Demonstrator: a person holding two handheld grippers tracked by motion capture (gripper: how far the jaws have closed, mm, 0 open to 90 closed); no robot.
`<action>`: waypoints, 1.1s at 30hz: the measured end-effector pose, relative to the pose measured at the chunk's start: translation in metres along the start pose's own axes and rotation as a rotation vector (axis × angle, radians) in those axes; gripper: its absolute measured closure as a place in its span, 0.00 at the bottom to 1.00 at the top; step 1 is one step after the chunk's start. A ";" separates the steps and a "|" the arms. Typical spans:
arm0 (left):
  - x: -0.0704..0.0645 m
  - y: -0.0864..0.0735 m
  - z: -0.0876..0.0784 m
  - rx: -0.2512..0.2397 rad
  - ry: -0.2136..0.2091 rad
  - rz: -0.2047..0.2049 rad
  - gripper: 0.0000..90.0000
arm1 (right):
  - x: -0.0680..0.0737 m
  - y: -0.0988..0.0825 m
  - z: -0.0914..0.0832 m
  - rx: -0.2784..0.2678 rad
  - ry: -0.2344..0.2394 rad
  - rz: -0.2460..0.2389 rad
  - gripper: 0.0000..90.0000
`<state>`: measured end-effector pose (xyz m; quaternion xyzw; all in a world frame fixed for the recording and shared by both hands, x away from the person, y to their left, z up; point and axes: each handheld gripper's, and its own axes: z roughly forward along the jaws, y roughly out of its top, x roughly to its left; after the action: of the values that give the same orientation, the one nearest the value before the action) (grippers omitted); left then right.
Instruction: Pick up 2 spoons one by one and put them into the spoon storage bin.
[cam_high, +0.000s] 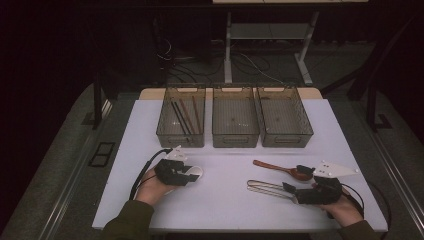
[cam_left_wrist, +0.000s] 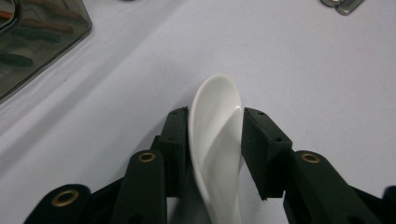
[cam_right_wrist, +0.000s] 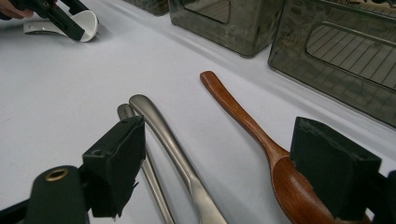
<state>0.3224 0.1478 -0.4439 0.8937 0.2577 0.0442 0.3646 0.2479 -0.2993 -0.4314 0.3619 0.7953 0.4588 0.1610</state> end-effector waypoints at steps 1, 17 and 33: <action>0.001 0.000 -0.001 0.001 -0.001 0.010 0.73 | 0.000 0.000 0.000 0.000 0.000 0.000 0.21; -0.001 0.001 -0.005 -0.016 0.000 -0.005 0.90 | 0.001 0.000 0.001 0.003 0.007 -0.001 0.21; -0.003 0.004 -0.007 -0.022 -0.006 0.002 0.91 | 0.007 0.001 0.010 0.022 0.020 0.005 0.13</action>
<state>0.3197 0.1486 -0.4362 0.8900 0.2553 0.0447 0.3751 0.2495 -0.2877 -0.4359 0.3609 0.8011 0.4539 0.1480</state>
